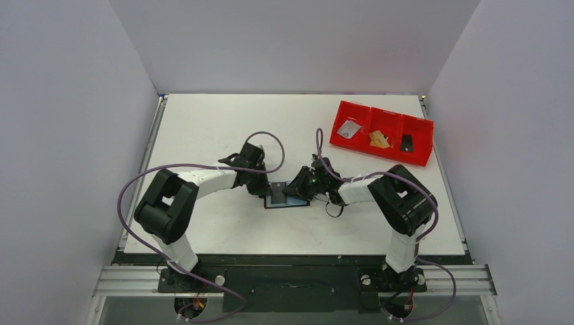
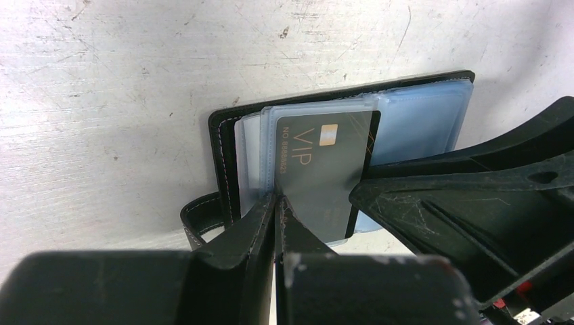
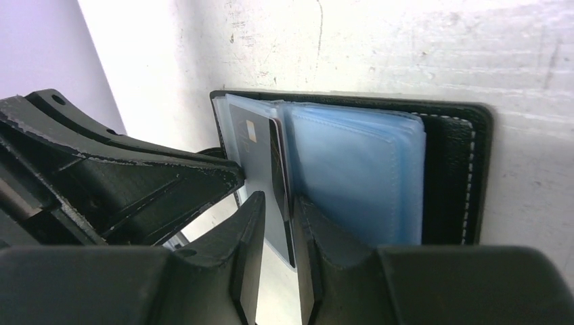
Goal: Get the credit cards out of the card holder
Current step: Remove the credit card from the card holder.
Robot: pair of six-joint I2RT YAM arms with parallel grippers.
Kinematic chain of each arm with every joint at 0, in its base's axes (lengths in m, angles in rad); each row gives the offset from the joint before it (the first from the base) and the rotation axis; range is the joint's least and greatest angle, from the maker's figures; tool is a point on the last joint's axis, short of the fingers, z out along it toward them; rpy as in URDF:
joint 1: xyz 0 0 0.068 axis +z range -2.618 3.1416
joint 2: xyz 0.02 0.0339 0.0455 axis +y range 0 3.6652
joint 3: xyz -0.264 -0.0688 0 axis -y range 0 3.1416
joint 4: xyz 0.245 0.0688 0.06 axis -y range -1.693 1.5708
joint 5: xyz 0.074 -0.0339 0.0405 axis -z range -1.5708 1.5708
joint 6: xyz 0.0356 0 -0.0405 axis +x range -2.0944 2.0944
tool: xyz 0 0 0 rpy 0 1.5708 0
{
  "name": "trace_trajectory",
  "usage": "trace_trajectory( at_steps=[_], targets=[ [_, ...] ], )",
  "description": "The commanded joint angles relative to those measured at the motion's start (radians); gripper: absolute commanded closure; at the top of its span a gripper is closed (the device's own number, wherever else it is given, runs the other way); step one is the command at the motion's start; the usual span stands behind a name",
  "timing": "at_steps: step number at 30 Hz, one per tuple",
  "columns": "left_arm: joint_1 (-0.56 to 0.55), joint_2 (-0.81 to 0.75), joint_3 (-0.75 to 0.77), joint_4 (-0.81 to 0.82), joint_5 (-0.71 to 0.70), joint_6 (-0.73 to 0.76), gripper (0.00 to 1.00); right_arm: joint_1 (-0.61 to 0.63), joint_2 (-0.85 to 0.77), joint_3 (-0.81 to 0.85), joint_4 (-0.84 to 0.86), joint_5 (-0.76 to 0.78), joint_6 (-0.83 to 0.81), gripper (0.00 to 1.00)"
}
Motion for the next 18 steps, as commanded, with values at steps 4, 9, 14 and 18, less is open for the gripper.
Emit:
trace_trajectory(
  at_steps=[4,9,14,18],
  targets=[
    [-0.019,0.045,0.005,-0.002,-0.01,-0.001,1.0,-0.03,0.022,-0.088,0.27,-0.028,0.125,0.88],
    [-0.02,0.046,0.005,-0.004,-0.01,-0.001,1.0,-0.035,0.039,-0.109,0.327,-0.029,0.16,0.92],
    [-0.019,0.044,0.004,-0.009,-0.016,-0.002,1.0,-0.043,0.039,-0.123,0.338,-0.022,0.168,0.96],
    [-0.018,0.043,0.002,-0.014,-0.018,-0.001,1.0,-0.048,0.029,-0.131,0.331,-0.014,0.165,1.0]
  ],
)
